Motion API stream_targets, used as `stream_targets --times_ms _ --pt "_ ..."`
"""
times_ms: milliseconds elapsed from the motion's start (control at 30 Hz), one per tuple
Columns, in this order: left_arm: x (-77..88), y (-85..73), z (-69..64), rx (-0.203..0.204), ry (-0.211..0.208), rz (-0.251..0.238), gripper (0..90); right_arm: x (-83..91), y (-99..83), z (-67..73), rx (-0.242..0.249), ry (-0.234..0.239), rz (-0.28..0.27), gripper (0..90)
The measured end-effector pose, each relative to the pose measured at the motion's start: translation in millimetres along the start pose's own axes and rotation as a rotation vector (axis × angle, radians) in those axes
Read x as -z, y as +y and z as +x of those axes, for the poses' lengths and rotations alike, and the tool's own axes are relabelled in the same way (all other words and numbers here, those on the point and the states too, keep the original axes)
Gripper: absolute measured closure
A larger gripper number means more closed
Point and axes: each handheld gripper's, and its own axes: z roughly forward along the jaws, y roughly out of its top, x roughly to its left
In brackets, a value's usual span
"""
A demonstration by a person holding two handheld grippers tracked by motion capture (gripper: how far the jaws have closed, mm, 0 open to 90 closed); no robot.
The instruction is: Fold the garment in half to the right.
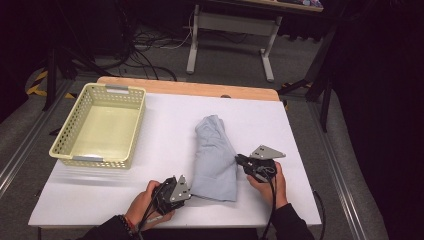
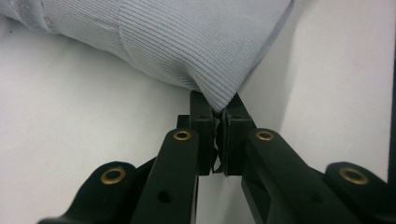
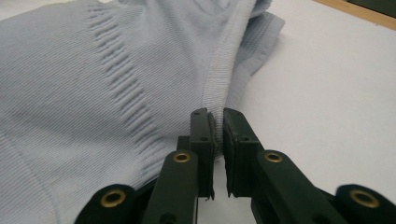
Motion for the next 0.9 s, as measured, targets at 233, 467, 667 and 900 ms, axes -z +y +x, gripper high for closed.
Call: stream_targets --times_ms 233,467,667,900 --pt "1.6 0.1 -7.4 -0.018 0.002 0.01 86.5 -12.4 -3.9 -2.1 -0.029 -0.021 0.015 75.7" --pt "6.6 0.3 -12.0 -0.028 -0.001 0.007 87.4 -2.9 -2.9 -2.7 -0.041 -0.055 -0.028 66.2" --pt "12.0 -3.2 -15.1 -0.026 -0.025 0.0 89.4 21.1 6.8 1.8 -0.016 -0.047 -0.14 88.8" --pt "37.4 4.5 -7.1 -0.017 -0.006 -0.095 89.5 13.2 8.0 20.7 0.054 0.019 -0.099 90.0"
